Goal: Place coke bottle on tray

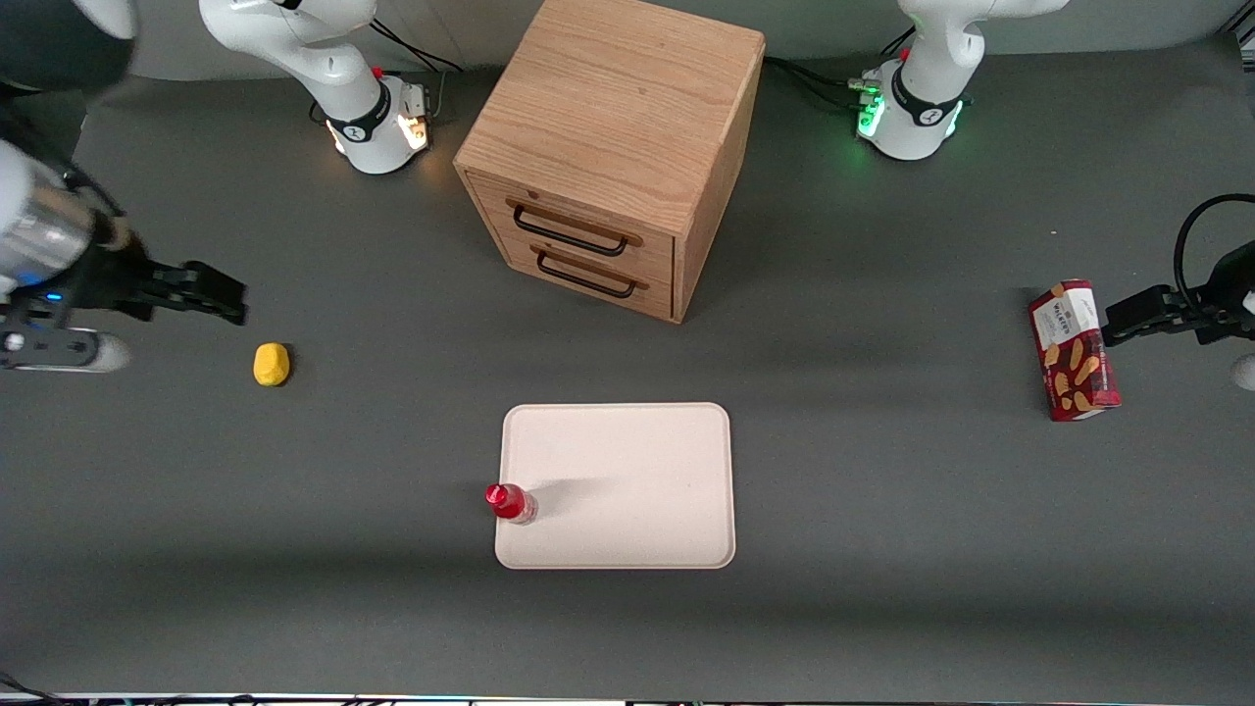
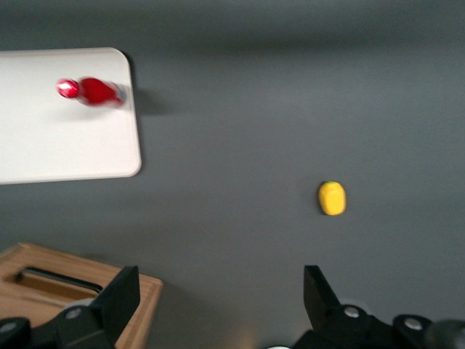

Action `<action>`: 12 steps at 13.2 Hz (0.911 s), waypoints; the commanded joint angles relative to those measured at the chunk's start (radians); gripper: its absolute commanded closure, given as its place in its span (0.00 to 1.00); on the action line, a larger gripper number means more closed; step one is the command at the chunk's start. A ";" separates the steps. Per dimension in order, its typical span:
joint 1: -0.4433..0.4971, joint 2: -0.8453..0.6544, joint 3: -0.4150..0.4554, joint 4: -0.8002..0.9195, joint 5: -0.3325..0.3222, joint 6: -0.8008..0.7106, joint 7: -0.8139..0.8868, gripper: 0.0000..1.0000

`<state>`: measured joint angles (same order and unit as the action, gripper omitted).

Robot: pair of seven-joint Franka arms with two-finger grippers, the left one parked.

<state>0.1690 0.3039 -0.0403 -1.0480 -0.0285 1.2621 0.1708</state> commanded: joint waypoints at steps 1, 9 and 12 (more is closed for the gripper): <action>-0.052 -0.129 0.005 -0.185 -0.008 0.069 -0.105 0.00; -0.079 -0.299 -0.093 -0.468 0.063 0.266 -0.252 0.00; -0.078 -0.293 -0.113 -0.461 0.070 0.264 -0.241 0.00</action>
<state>0.0897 0.0317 -0.1511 -1.4819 0.0194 1.5043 -0.0575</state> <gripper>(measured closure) 0.000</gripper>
